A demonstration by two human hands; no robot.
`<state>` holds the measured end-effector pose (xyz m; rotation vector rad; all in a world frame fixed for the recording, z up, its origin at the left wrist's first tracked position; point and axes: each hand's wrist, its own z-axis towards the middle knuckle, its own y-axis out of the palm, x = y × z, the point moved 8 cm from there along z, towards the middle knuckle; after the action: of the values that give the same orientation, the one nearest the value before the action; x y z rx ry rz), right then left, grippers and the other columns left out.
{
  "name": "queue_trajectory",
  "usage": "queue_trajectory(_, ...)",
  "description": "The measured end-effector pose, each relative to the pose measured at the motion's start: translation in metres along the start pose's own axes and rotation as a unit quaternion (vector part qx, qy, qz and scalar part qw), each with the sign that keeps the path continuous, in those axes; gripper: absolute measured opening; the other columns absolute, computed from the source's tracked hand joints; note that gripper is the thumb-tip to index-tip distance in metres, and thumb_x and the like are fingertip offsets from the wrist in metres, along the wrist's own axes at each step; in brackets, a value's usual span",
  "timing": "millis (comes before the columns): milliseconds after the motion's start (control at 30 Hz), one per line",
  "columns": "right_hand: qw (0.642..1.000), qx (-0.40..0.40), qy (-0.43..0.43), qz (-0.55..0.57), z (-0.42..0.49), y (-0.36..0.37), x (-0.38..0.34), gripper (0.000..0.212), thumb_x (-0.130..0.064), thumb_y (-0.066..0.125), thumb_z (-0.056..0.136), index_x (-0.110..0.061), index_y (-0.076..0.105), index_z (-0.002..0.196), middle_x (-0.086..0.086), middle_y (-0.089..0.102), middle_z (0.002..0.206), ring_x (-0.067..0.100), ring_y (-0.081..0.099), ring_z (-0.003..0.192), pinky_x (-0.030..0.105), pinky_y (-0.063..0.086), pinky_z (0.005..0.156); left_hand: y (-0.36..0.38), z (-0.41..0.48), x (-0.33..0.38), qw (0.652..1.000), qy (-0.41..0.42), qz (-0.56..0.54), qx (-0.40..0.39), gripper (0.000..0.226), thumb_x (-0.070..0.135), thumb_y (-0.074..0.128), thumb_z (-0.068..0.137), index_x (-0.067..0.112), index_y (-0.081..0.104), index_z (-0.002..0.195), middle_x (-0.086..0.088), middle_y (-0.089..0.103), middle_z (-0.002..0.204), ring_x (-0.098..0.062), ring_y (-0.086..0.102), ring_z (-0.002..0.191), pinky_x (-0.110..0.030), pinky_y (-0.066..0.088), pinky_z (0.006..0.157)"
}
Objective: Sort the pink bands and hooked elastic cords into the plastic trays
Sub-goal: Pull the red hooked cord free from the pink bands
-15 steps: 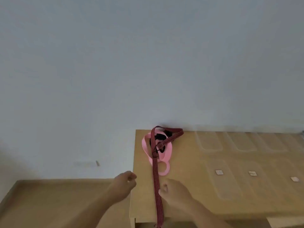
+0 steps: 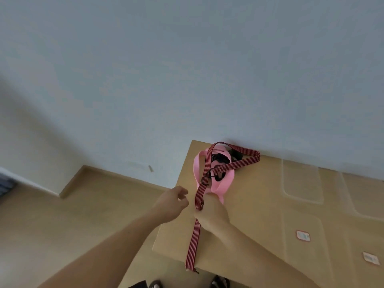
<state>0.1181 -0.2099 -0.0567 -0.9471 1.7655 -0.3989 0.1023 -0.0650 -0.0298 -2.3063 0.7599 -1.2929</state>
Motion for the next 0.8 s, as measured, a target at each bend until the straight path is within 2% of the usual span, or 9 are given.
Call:
queue_trajectory(67,0.998,-0.026,-0.063,0.017,0.004,-0.019,-0.014,0.012,-0.019,0.061,0.086,-0.014,0.060,0.097,-0.001,0.065,0.089,0.017,0.063,0.079,0.037,0.055,0.071,-0.003,0.003,0.012,1.000,0.005,-0.009,0.014,0.045,0.017,0.054,0.094,0.020,0.047,0.138,0.004,0.055,0.129,-0.015,0.057,0.105,-0.029,0.048,0.091)
queue_trajectory(133,0.992,-0.039,-0.108,0.043,0.004,-0.042,-0.028,0.008,-0.018,0.062,0.084,-0.010,0.060,0.085,-0.003,0.060,0.076,0.013,0.056,0.069,0.036,0.048,0.067,-0.009,0.008,0.030,0.999,0.025,-0.025,0.029,0.055,0.007,0.050,0.092,0.024,0.041,0.144,0.002,0.049,0.139,-0.014,0.055,0.110,-0.031,0.047,0.095)
queue_trajectory(200,0.986,-0.052,-0.129,0.096,-0.001,-0.066,-0.044,0.016,-0.014,0.063,0.084,-0.012,0.052,0.073,-0.003,0.050,0.067,0.011,0.046,0.060,0.035,0.039,0.061,-0.017,0.011,0.054,0.997,0.066,-0.034,0.034,0.067,-0.003,0.045,0.088,0.030,0.039,0.145,0.005,0.043,0.145,-0.011,0.049,0.121,-0.032,0.044,0.101)
queue_trajectory(300,0.953,-0.066,-0.148,0.257,-0.010,-0.108,-0.072,0.011,-0.011,0.063,0.086,-0.008,0.056,0.077,-0.003,0.058,0.063,0.009,0.053,0.057,0.027,0.044,0.059,-0.026,0.014,0.092,0.989,0.140,-0.054,0.001,0.069,-0.006,0.048,0.085,0.034,0.045,0.141,0.010,0.048,0.144,-0.012,0.050,0.127,-0.033,0.041,0.108)
queue_trajectory(367,0.924,-0.058,-0.161,0.342,-0.016,-0.140,-0.090,0.014,-0.017,0.063,0.090,-0.004,0.060,0.084,-0.001,0.063,0.062,0.013,0.060,0.057,0.025,0.049,0.056,-0.027,0.013,0.116,0.981,0.174,-0.079,-0.030,0.044,0.008,0.055,0.089,0.037,0.059,0.122,0.010,0.064,0.125,-0.016,0.061,0.113,-0.035,0.047,0.100)
queue_trajectory(433,0.905,-0.031,-0.167,0.390,-0.018,-0.170,-0.104,0.025,-0.025,0.062,0.093,-0.001,0.060,0.086,0.006,0.063,0.062,0.020,0.059,0.054,0.031,0.050,0.055,-0.034,0.015,0.139,0.975,0.188,-0.117,-0.029,0.015,0.027,0.057,0.089,0.031,0.066,0.100,0.005,0.071,0.104,-0.015,0.066,0.101,-0.036,0.051,0.093)
queue_trajectory(533,0.892,-0.004,-0.164,0.421,-0.020,-0.193,-0.111,0.026,-0.028,0.064,0.092,-0.002,0.063,0.087,0.010,0.061,0.064,0.021,0.054,0.053,0.034,0.048,0.056,-0.067,0.025,0.165,0.963,0.195,-0.181,0.050,0.011,0.027,0.053,0.096,0.019,0.061,0.097,-0.002,0.073,0.094,-0.019,0.071,0.087,-0.039,0.055,0.080)
queue_trajectory(633,0.912,-0.018,-0.158,0.377,-0.024,-0.187,-0.105,0.011,-0.016,0.061,0.095,-0.010,0.065,0.086,0.005,0.066,0.067,0.017,0.058,0.052,0.032,0.050,0.057,-0.107,0.037,0.176,0.944,0.175,-0.254,0.118,0.008,0.019,0.049,0.100,0.017,0.056,0.096,-0.009,0.072,0.091,-0.015,0.073,0.068,-0.031,0.055,0.059)
queue_trajectory(800,0.953,0.036,-0.086,0.287,-0.031,-0.176,-0.074,0.020,-0.021,0.057,0.098,-0.012,0.065,0.083,0.002,0.067,0.063,0.017,0.056,0.052,0.033,0.046,0.058,-0.130,0.050,0.165,0.933,0.138,-0.310,0.122,0.011,0.009,0.043,0.099,0.010,0.054,0.100,-0.016,0.069,0.089,-0.021,0.070,0.057,-0.030,0.055,0.049)
